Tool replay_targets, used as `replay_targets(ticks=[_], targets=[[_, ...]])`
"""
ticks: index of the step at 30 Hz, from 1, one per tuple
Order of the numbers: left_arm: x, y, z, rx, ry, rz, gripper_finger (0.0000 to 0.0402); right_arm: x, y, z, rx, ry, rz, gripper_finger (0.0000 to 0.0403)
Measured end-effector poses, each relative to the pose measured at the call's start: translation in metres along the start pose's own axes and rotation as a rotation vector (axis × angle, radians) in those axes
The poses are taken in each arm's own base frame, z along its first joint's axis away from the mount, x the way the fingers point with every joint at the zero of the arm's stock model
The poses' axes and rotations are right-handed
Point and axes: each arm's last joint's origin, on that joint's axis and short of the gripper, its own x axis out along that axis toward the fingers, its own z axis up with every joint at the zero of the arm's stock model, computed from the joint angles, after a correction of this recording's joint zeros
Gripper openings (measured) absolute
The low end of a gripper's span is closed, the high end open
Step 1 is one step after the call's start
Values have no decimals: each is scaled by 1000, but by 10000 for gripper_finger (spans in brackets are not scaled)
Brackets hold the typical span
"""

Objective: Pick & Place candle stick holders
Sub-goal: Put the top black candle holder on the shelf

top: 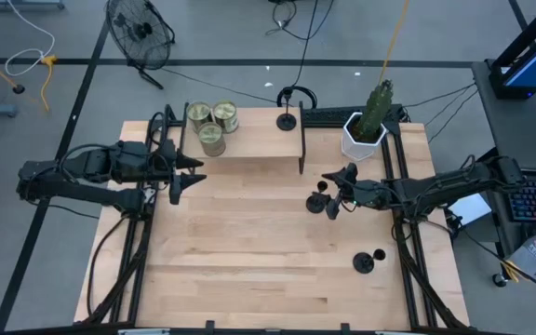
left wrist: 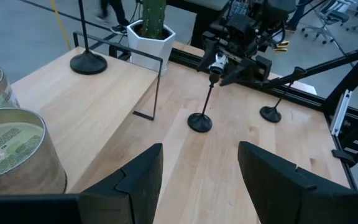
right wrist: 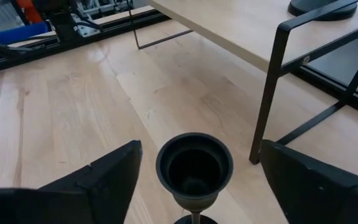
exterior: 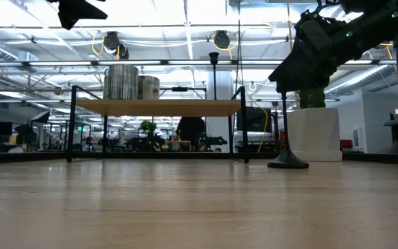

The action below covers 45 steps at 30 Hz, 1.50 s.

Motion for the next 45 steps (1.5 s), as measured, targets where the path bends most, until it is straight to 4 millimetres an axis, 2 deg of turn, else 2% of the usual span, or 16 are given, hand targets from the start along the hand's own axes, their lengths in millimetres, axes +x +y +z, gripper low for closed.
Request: replay_targets(ticks=[27,36,45], targets=[[0,0,0,3,-1,0,216,0,1,1,6,-13,6,127],[0,0,0,3,0,0,216,-4,4,16,75,-141,56,131],[0,0,0,3,0,0,216,-25,3,41,192,-331,173,127]])
